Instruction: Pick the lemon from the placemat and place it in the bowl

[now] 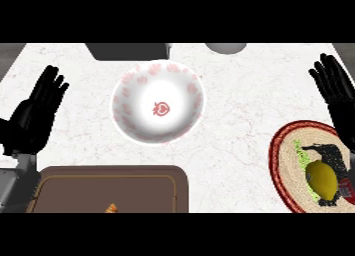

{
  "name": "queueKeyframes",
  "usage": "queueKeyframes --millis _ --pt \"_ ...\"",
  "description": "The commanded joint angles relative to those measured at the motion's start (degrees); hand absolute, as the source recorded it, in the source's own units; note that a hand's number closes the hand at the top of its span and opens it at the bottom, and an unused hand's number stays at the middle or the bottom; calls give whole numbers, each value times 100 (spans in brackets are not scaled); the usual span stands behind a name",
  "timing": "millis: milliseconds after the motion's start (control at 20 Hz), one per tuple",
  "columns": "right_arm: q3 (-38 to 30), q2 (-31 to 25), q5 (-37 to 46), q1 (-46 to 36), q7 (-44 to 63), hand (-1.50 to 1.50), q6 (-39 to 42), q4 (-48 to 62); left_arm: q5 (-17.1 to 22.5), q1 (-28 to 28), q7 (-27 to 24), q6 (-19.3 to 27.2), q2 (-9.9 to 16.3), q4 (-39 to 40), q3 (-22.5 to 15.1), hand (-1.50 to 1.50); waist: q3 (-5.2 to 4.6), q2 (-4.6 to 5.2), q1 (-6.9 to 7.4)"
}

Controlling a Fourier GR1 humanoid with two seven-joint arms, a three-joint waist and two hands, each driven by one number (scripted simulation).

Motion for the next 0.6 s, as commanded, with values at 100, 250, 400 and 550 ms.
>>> queueKeyframes --millis 100,250,400,550 --pt "-540 -452 -1414 691 -753 150 2215 248 -678 96 -105 360 372 -105 65 0 -65 49 -156" --pt "-540 -562 -2104 857 -977 150 3543 729 -1143 -50 -19 621 667 -160 24 0 -9 89 -114" --pt "-1694 -750 -1360 948 -1512 -150 2018 2319 -1252 22 142 754 379 -275 -289 0 -25 145 -87" --pt "-1713 -1035 -1465 1191 -2718 -150 3983 2799 -1380 52 347 866 268 -316 -436 0 -37 106 -75"
